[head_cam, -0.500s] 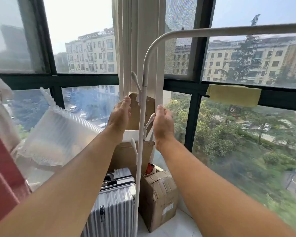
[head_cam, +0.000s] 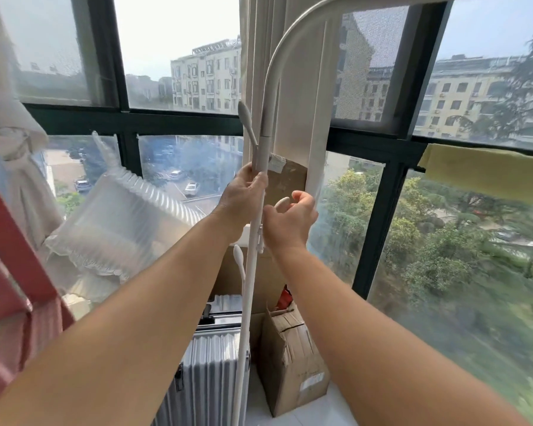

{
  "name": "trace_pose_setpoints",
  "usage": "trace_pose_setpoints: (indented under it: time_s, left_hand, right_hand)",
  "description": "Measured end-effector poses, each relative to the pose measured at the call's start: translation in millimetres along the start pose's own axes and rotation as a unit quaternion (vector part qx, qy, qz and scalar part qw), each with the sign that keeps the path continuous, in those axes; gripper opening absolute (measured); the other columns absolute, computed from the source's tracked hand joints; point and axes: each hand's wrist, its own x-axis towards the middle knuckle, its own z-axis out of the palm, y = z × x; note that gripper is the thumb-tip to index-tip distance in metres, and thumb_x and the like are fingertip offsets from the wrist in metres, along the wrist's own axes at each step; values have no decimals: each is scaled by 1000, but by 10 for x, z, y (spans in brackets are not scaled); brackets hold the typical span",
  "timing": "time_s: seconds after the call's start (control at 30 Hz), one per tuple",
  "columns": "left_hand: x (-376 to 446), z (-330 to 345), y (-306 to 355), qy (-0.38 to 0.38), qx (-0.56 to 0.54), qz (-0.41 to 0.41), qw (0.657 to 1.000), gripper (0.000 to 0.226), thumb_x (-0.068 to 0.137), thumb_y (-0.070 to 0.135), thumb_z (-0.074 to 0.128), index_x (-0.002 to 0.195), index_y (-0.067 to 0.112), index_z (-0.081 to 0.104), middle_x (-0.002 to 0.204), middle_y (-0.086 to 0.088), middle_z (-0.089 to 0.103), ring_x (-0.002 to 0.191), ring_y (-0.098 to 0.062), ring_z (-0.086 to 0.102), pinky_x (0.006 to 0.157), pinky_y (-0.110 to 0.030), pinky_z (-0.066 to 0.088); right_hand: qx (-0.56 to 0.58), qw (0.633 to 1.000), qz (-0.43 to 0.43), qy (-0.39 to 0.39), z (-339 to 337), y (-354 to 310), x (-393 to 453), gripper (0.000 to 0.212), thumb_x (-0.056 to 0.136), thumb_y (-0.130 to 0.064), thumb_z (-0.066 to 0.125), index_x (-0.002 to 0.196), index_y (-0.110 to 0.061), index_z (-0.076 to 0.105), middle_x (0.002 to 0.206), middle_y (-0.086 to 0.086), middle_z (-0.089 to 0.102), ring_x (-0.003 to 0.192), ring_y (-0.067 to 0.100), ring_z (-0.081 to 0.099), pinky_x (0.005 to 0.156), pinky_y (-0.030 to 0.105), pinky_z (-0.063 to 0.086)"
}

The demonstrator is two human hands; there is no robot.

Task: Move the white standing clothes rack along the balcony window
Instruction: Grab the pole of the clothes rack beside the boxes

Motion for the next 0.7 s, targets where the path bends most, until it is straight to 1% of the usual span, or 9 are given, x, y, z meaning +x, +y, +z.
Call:
trace_pose_setpoints:
  time_s: [0.07,0.13,0.2,0.27,0.37,0.43,0.5,0.6,0.7]
  left_hand:
    - [-6,39,-15,7,-7,-20,1000,25,96,34,44,118,23,52,117,-8,63,109,-22,59,95,-36,51]
    - [-1,48,-32,16,-31,-35,999,17,95,30,49,107,21,57,116,-7,67,108,-22,62,87,-32,53]
    - [18,40,-45,17,-48,-39,998,17,94,29,52,103,19,61,114,-6,68,106,-21,64,87,-31,54]
    - [39,31,-53,17,-57,-39,997,18,93,28,53,104,17,63,113,-6,69,104,-20,65,88,-33,54]
    - [51,25,-49,21,-66,-42,997,18,92,27,55,103,17,64,111,-6,70,102,-20,65,86,-32,53]
    - [45,27,-38,18,-72,-48,996,13,92,27,56,95,19,65,110,-6,70,102,-20,65,87,-33,54]
    - [25,50,-9,13,-79,-50,996,9,91,26,57,87,23,65,109,-7,70,102,-21,65,83,-33,55]
    - [-8,110,43,-8,-90,-50,995,11,91,24,57,82,24,63,107,-8,70,102,-21,65,73,-27,54]
    - [-26,208,103,-25,-100,-45,994,14,91,21,57,78,23,63,101,-7,68,96,-21,64,68,-27,54]
  right_hand:
    - [-15,999,32,-8,8,66,42,47,79,-16,64,121,-9,44,121,11,43,102,26,52,88,37,50]
    - [-25,998,54,-35,-1,141,66,33,84,-21,59,114,-9,50,107,8,54,93,24,56,74,31,51]
    - [-19,996,63,-68,-11,192,72,22,90,-20,52,109,-10,55,88,1,58,81,17,57,64,23,45]
    - [-9,995,73,-72,0,211,80,21,94,-19,47,109,-11,57,90,2,62,85,18,59,74,28,48]
    - [-23,995,77,-55,40,191,75,21,94,-19,44,107,-10,58,97,6,64,90,22,60,83,36,50]
    - [-25,996,78,-44,57,191,78,19,95,-20,44,106,-11,56,98,6,63,90,22,59,86,38,50]
    - [-11,996,85,-35,59,204,66,16,95,-21,42,104,-13,53,94,5,61,84,20,59,82,38,50]
    - [13,996,90,0,37,220,35,13,96,-21,38,101,-16,48,78,-3,54,68,10,52,70,33,43]
    - [-2,997,75,25,-55,213,39,13,95,-20,37,101,-15,47,74,-6,50,65,8,48,68,32,40]
